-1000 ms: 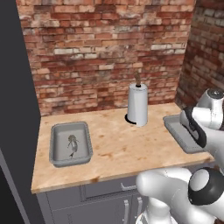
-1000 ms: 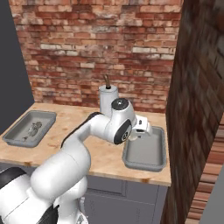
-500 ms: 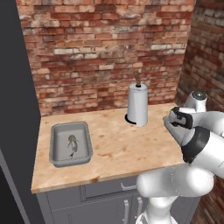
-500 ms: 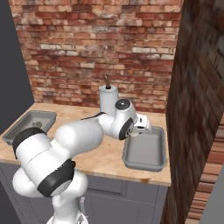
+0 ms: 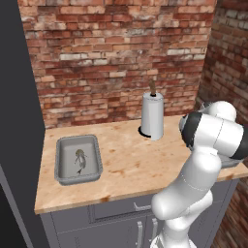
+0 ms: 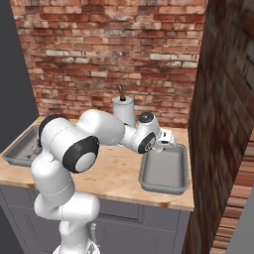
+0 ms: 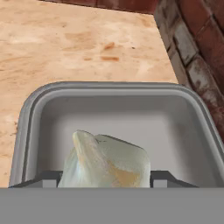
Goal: Place one garlic and one fish in each tupperware on the nearby counter, to pack two identical lunches.
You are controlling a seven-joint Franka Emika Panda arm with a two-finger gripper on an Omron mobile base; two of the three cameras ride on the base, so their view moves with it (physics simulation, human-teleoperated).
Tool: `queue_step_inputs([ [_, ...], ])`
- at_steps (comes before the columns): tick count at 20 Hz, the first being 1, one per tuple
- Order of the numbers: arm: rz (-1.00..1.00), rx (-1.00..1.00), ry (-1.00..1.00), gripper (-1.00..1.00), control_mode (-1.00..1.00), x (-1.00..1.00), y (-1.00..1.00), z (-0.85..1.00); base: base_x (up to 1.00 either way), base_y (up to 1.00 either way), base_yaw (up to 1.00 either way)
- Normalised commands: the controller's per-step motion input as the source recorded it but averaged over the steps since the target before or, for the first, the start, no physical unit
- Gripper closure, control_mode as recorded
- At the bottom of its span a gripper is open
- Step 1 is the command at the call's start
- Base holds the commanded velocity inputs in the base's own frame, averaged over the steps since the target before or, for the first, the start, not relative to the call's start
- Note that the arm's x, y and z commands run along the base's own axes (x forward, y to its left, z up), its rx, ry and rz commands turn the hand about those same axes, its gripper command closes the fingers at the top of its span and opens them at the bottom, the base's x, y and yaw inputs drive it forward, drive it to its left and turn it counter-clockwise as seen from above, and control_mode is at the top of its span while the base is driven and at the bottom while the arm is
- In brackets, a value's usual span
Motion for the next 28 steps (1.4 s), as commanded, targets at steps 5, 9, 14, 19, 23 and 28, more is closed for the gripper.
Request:
queue_step_inputs([
  [5,0.00,0.00,0.07,1.00,-1.00,0.25,-0.54,-0.28,0.00,0.00,0.00],
  [9,0.00,0.00,0.09,1.00,-1.00,0.00,-0.53,-0.27,0.00,0.00,0.00],
  [14,0.00,0.00,0.08,-1.00,-1.00,0.00,0.08,-0.11,0.00,0.00,0.00],
  [19,0.00,0.00,0.05,-1.00,-1.00,0.00,0.18,0.00,0.00,0.00,0.00],
  [23,-0.04,0.00,0.04,-1.00,-1.00,0.00,0.38,0.01,0.00,0.00,0.00],
  [28,-0.08,-0.01,0.01,-1.00,-1.00,-0.19,0.38,0.19,0.00,0.00,0.00],
])
